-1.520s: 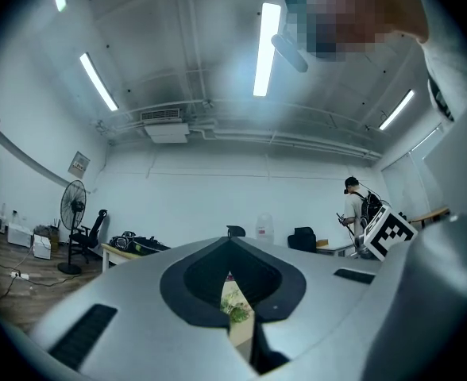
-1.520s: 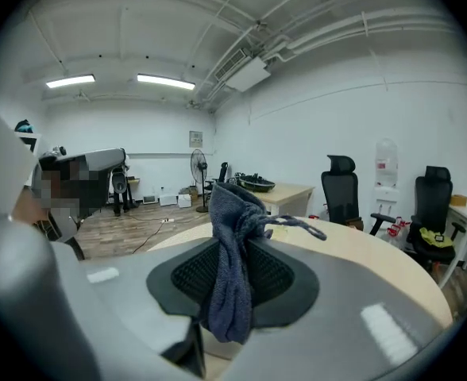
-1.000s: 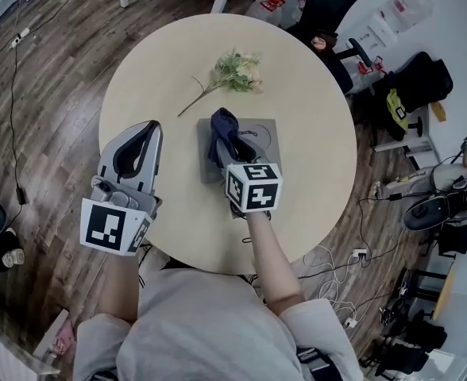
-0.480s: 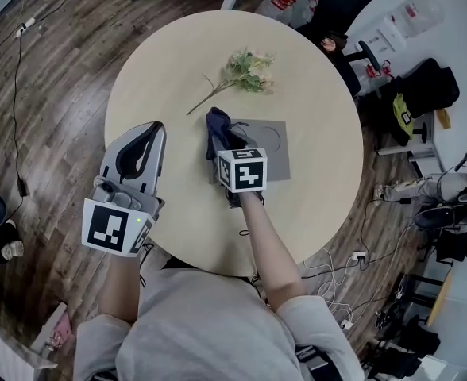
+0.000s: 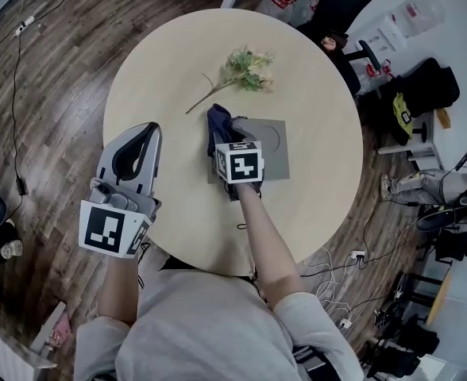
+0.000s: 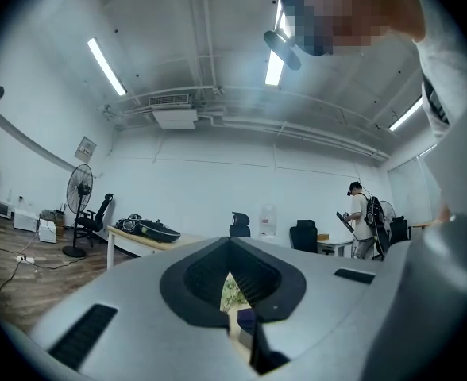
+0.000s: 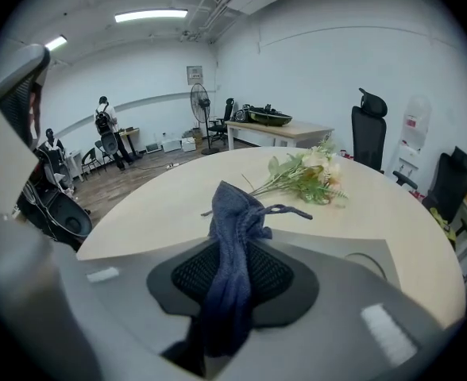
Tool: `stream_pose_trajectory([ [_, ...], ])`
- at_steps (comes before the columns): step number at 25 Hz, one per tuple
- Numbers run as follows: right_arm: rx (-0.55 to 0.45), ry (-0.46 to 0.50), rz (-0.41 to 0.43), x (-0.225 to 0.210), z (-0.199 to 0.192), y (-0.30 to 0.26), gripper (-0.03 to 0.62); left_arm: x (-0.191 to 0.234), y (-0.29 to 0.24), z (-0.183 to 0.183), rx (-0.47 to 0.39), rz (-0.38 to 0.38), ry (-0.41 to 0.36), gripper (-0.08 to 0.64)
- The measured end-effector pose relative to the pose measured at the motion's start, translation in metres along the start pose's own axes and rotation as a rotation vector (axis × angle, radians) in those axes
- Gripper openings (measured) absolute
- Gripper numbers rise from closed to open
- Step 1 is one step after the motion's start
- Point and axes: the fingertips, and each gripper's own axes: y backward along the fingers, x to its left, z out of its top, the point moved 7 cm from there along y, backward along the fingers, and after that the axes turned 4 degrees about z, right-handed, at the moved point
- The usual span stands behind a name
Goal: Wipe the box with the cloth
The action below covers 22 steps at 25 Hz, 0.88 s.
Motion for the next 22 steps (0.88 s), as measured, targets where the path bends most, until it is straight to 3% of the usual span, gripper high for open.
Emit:
stream_pose_trajectory([
  [6,0.024,0.057,-0.088,-0.029,-0.004,0.008,0.112,-0.009,-0.001,0.001,0.004,0.002,0.005,0.008],
  [22,0.004,0.070,-0.072,-0.060,-0.006,0.023,0.112,-0.039,-0.013,-0.003,0.020,0.022,0.016,0.008],
])
